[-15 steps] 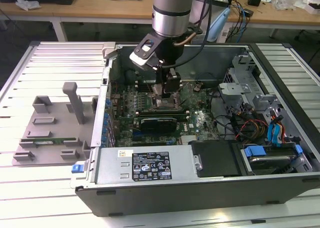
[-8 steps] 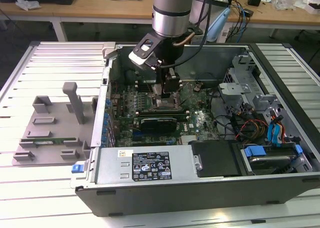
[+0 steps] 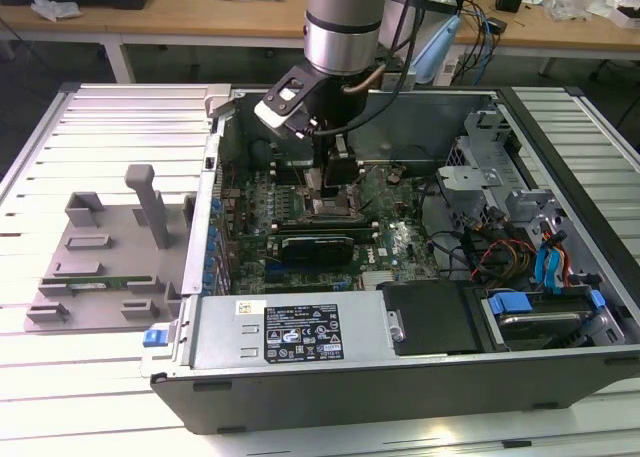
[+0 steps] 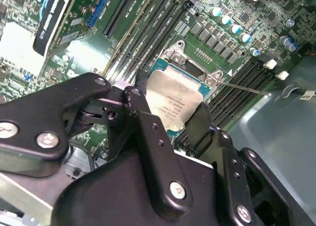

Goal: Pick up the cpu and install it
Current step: 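Place the cpu into insertion slot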

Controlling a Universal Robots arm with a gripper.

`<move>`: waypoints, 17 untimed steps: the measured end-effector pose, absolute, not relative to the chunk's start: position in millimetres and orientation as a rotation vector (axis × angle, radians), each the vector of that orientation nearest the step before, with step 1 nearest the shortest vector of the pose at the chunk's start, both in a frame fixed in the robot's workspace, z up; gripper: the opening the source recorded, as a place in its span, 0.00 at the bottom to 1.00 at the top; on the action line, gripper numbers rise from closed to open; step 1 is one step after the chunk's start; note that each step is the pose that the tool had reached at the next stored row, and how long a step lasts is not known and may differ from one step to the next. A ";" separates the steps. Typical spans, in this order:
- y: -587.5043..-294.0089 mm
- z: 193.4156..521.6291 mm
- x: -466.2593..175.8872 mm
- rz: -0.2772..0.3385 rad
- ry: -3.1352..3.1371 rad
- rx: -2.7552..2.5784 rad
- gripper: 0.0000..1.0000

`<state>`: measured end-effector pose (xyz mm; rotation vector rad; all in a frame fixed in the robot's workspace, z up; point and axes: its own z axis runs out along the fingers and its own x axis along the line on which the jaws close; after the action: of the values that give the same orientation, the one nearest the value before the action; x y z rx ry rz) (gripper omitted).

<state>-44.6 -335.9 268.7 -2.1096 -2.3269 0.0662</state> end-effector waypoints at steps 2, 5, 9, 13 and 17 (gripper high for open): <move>-335.9 268.6 -44.6 0.068 -2.294 -2.145 0.55; -335.9 268.5 -44.6 0.068 -2.294 -2.146 0.55; -335.9 263.9 -44.6 0.068 -2.294 -2.146 0.55; -335.9 259.5 -44.5 0.068 -2.294 -2.146 0.55; -335.9 257.7 -44.5 0.068 -2.294 -2.146 0.55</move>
<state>-44.5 -335.9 257.7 -2.1458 -2.2939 0.0680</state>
